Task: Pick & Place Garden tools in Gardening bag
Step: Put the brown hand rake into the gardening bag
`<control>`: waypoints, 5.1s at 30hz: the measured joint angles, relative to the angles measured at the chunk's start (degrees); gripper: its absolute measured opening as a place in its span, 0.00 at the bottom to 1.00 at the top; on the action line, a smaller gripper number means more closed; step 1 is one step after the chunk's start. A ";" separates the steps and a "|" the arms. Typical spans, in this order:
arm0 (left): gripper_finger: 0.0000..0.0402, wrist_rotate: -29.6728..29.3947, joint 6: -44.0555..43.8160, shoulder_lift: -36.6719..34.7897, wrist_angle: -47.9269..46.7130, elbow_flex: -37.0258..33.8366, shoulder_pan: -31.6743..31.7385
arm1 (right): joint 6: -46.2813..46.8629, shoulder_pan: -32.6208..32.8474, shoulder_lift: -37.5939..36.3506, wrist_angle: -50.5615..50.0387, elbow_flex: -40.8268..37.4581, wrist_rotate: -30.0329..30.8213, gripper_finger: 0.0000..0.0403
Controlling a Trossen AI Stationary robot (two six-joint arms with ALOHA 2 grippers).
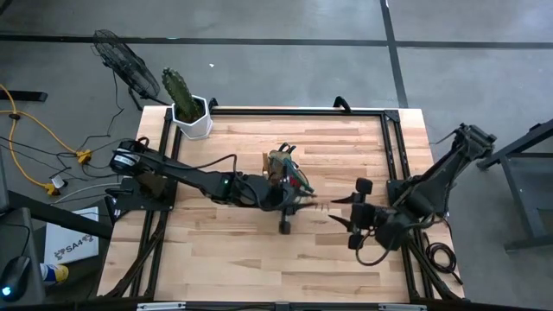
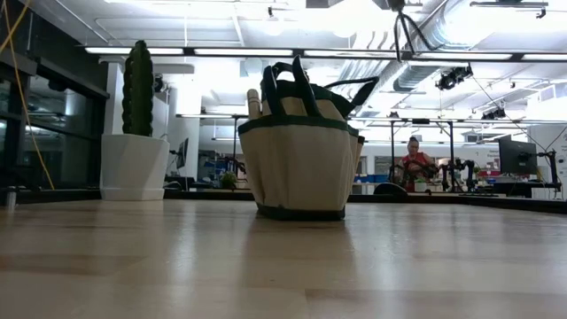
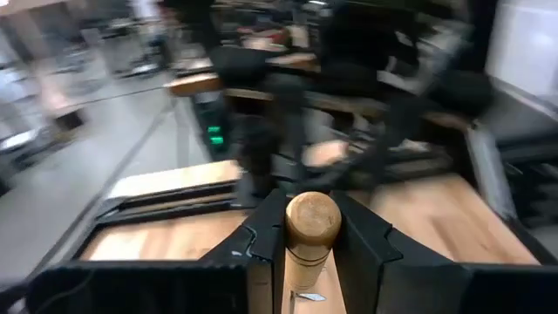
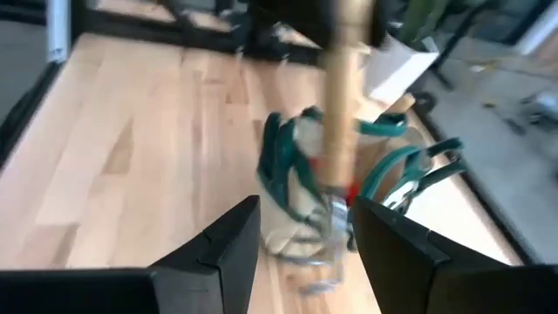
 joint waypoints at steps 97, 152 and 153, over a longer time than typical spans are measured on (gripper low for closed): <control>0.56 15.42 -6.75 -1.60 -8.67 0.11 7.10 | -15.74 -27.52 -2.35 7.93 -0.02 -31.99 0.15; 0.56 -19.82 -19.75 -29.13 22.28 -48.56 -11.83 | -27.54 -43.69 -1.75 63.23 -28.21 -37.97 0.15; 0.56 -21.38 -20.29 -29.39 22.21 -49.05 -12.65 | -27.21 -43.70 -1.10 63.87 -28.22 -37.69 0.15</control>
